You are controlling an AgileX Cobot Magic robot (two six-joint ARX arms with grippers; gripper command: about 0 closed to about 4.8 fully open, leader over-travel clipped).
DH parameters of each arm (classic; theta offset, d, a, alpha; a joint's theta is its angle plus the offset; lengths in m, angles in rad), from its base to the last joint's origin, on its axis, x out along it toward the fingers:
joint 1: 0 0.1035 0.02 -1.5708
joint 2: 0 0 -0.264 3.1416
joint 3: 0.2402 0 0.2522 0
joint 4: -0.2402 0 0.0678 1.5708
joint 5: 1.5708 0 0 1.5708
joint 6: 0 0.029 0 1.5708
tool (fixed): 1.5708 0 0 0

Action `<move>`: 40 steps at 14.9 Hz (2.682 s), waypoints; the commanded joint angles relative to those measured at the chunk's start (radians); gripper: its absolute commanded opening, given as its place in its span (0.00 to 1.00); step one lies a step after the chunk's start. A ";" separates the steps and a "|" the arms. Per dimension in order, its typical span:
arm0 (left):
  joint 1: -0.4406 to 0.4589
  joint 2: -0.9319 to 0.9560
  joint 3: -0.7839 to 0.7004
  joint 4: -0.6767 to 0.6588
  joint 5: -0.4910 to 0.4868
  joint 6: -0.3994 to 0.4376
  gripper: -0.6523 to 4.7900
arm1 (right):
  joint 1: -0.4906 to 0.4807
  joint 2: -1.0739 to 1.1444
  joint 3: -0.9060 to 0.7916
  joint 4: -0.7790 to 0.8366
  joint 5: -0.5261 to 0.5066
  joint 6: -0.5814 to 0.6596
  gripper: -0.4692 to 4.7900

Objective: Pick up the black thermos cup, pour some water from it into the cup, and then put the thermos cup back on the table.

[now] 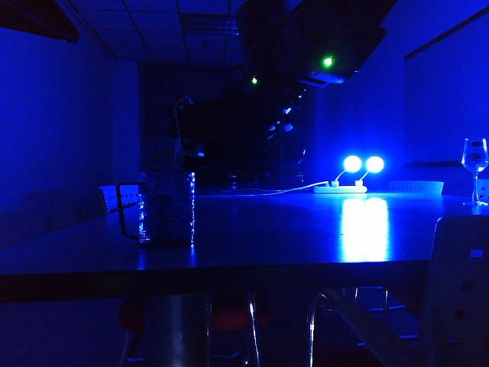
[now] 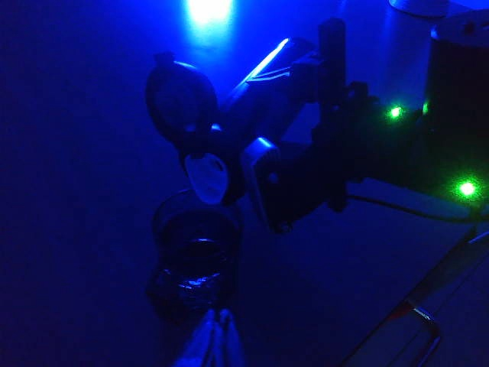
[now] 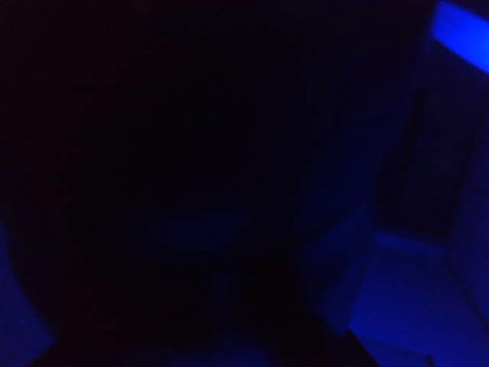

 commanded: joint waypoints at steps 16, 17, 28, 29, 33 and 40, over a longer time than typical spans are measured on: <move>-0.002 -0.002 0.006 0.013 0.006 0.003 0.11 | 0.003 0.004 0.008 0.101 -0.026 -0.230 0.45; -0.002 -0.002 0.006 0.013 0.012 0.003 0.11 | 0.003 0.004 0.008 0.100 -0.026 -0.253 0.45; -0.002 -0.002 0.006 0.013 0.012 0.003 0.11 | 0.004 0.004 0.008 0.204 -0.050 -0.334 0.45; -0.002 -0.002 0.006 0.013 0.012 0.003 0.11 | 0.004 0.004 0.008 0.204 -0.052 -0.356 0.45; -0.002 -0.002 0.006 0.012 0.012 0.003 0.11 | 0.004 0.004 0.008 0.204 -0.072 -0.423 0.45; -0.002 -0.002 0.006 0.005 0.012 0.003 0.11 | 0.003 0.004 0.008 0.225 -0.079 -0.433 0.45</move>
